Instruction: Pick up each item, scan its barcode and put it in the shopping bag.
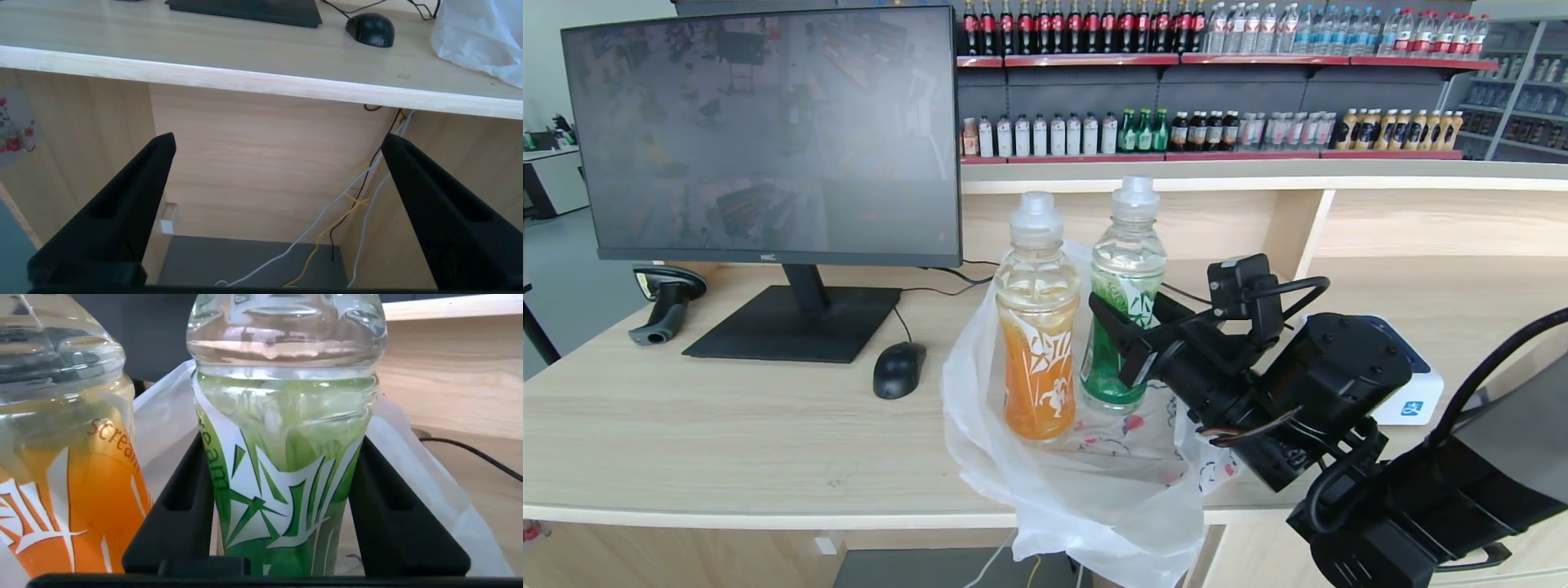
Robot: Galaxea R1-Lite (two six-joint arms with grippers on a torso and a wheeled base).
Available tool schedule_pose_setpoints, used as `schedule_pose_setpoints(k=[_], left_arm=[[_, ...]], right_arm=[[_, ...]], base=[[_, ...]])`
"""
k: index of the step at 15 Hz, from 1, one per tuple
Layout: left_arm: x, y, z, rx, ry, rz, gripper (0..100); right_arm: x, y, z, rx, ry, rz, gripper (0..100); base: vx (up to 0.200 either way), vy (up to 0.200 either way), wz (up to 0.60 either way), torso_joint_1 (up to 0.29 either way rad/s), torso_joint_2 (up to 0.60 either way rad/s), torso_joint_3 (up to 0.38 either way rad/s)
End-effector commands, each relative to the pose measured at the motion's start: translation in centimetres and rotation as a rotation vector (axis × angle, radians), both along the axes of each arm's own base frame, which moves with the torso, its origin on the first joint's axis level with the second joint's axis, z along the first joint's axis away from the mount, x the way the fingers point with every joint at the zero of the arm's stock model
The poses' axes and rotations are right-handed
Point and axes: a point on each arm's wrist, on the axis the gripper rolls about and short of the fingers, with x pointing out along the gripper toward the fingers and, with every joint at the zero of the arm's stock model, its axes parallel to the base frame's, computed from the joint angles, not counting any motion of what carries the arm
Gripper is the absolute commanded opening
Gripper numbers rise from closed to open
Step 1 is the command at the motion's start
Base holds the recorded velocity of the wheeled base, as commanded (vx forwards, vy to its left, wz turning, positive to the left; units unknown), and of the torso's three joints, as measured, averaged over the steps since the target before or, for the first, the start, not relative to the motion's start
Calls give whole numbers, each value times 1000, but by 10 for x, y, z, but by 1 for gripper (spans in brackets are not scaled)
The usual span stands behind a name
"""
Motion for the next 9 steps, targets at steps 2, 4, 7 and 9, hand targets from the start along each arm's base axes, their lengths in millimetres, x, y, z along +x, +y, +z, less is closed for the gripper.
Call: schedule_pose_setpoints(k=[2,4,7,9], left_arm=[[0,0,0,-1,0,0,100],[0,0,0,-1,0,0,100],[0,0,0,-1,0,0,100],[0,0,0,-1,0,0,100]], right_arm=[[-3,-1,-2,-10,9,2,0],[-7,-3,-6,-24,27,4,0],[-10,-3,-3,-17,23,9,100],[-11,-4,-2,-15,20,11,100]], base=[[0,0,0,0,0,0],[0,0,0,0,0,0],[0,0,0,0,0,0],[0,0,0,0,0,0]])
